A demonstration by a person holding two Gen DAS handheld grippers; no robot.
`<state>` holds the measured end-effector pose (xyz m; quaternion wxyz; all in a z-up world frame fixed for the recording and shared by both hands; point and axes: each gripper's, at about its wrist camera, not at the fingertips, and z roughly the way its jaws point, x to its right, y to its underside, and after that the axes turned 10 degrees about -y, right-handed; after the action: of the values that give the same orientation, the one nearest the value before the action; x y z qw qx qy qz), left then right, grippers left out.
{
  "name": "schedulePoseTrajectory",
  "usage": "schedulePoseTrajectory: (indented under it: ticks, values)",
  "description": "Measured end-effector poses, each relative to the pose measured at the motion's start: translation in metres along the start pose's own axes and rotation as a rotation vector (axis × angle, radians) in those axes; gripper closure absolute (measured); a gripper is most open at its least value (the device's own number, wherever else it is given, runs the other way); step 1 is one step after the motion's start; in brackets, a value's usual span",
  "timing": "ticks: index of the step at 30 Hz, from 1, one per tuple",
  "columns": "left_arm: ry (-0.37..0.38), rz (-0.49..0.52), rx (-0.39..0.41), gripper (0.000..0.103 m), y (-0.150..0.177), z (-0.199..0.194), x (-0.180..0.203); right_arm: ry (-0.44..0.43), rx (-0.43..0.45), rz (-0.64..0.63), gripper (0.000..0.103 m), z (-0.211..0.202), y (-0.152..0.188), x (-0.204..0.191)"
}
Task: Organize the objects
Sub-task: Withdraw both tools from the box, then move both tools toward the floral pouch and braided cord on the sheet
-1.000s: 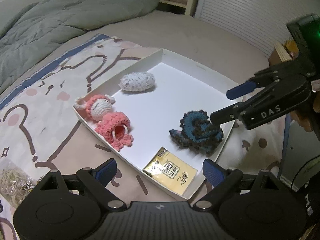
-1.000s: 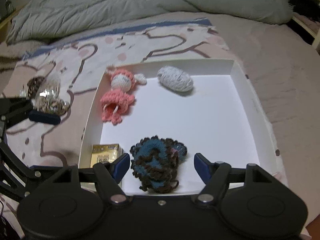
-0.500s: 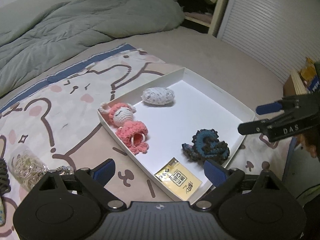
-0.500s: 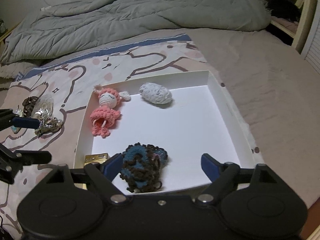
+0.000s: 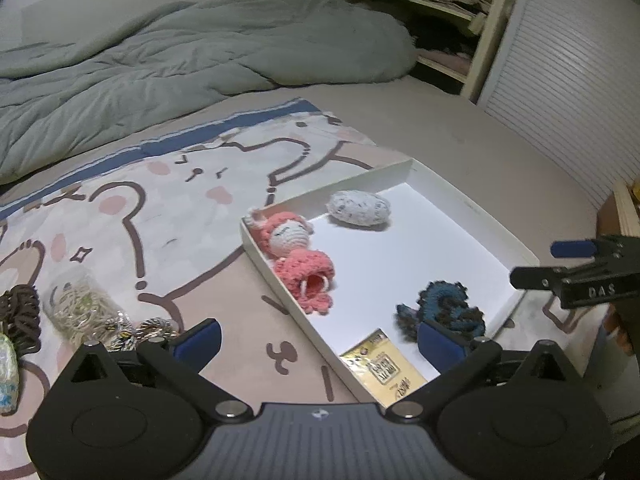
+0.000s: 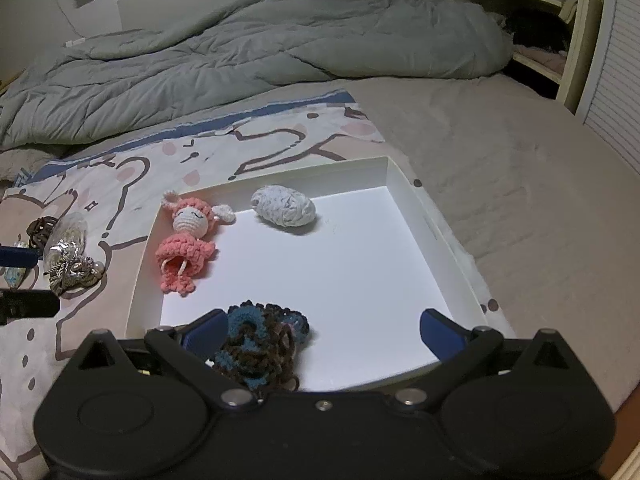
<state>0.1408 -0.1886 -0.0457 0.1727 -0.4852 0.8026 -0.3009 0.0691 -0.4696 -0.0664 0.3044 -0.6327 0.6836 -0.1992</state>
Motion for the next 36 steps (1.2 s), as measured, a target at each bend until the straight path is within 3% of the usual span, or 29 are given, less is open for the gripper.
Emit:
schedulePoseTrajectory:
  ticks: [17, 36]
  values:
    - [-0.084, -0.119, 0.043, 0.0, 0.004, -0.004, -0.027, -0.014, 0.066, -0.016, 0.0, 0.001, -0.006, -0.016]
    - [-0.221, -0.259, 0.079, 0.0, 0.027, -0.04, -0.124, -0.093, 0.104, -0.07, 0.0, 0.029, -0.029, -0.086]
